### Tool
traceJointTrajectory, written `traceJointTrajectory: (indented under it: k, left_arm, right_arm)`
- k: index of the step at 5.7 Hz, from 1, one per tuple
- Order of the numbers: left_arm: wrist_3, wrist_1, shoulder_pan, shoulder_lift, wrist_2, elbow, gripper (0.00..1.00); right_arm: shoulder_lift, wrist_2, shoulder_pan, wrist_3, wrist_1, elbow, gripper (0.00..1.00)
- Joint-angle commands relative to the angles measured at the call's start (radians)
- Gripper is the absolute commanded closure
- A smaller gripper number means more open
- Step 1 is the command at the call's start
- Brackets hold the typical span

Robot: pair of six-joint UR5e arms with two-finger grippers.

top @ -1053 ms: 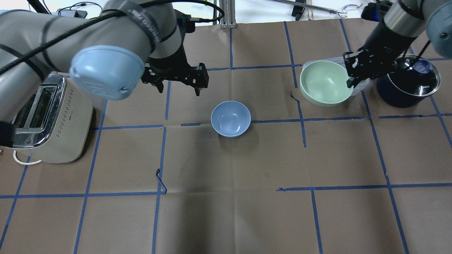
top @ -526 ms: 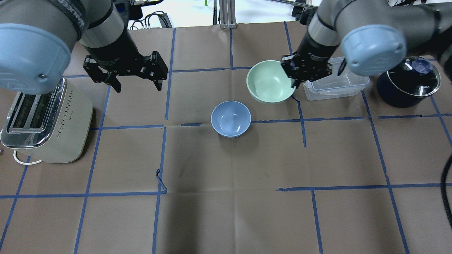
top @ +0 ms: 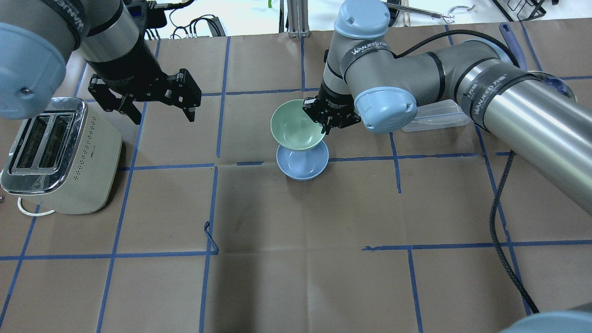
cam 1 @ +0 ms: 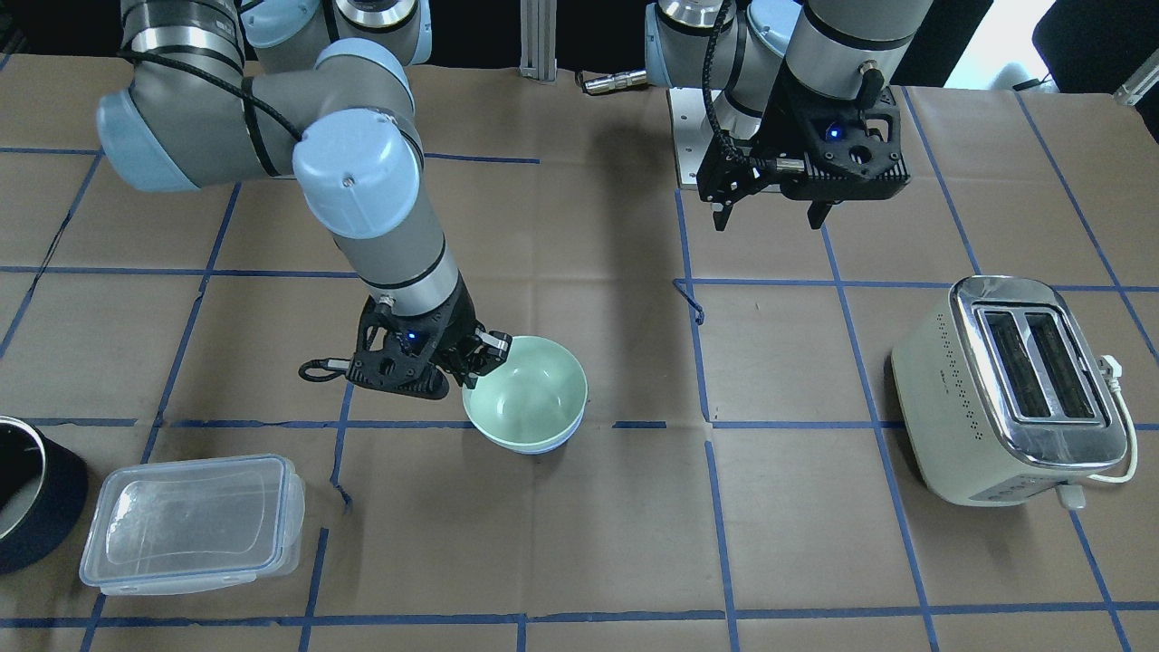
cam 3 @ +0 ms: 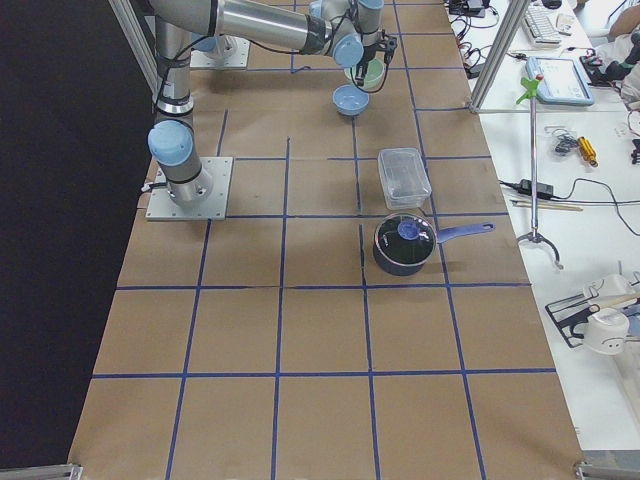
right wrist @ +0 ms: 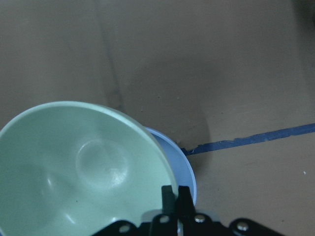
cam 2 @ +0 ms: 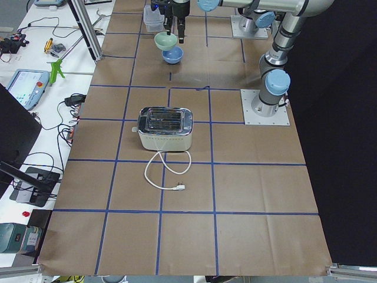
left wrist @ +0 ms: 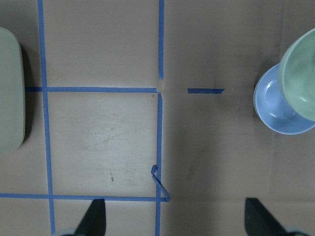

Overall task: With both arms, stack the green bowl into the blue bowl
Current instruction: 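Carry green bowl over blue bowl with right gripper and lower it in, then open the right gripper to release the green bowl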

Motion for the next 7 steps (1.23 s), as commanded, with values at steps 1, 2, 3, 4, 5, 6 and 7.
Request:
traceJointTrajectory:
  k: [1,2,3,4,5,6,7]
  left_arm:
    - [0.057,0.021,0.002,-0.024,-0.009,0.015,0.02]
    - [0.057,0.021,0.004,-0.042,-0.009,0.042,0.02]
    - [0.06,0.016,0.002,-0.071,-0.009,0.082,0.02]
    - [0.057,0.016,0.001,-0.067,-0.005,0.085,0.02]
    - [0.057,0.016,-0.001,-0.064,-0.003,0.084,0.02]
    - [0.057,0.016,-0.002,-0.062,-0.005,0.078,0.02]
    - [0.057,0.015,-0.002,-0.058,-0.002,0.078,0.02]
  right_arm:
    - [0.025,-0.007,0.002,-0.005,-0.027,0.036,0.94]
    - [0.023,-0.007,0.0,-0.013,-0.027,0.054,0.94]
    - [0.022,-0.005,0.0,-0.011,-0.028,0.057,0.94]
    - [0.022,-0.004,0.0,-0.011,-0.028,0.056,0.91]
    - [0.023,0.001,0.0,-0.013,-0.028,0.053,0.14]
    - [0.013,0.005,-0.015,-0.01,-0.024,0.035,0.0]
    - [-0.013,-0.001,-0.037,-0.011,0.014,-0.013,0.0]
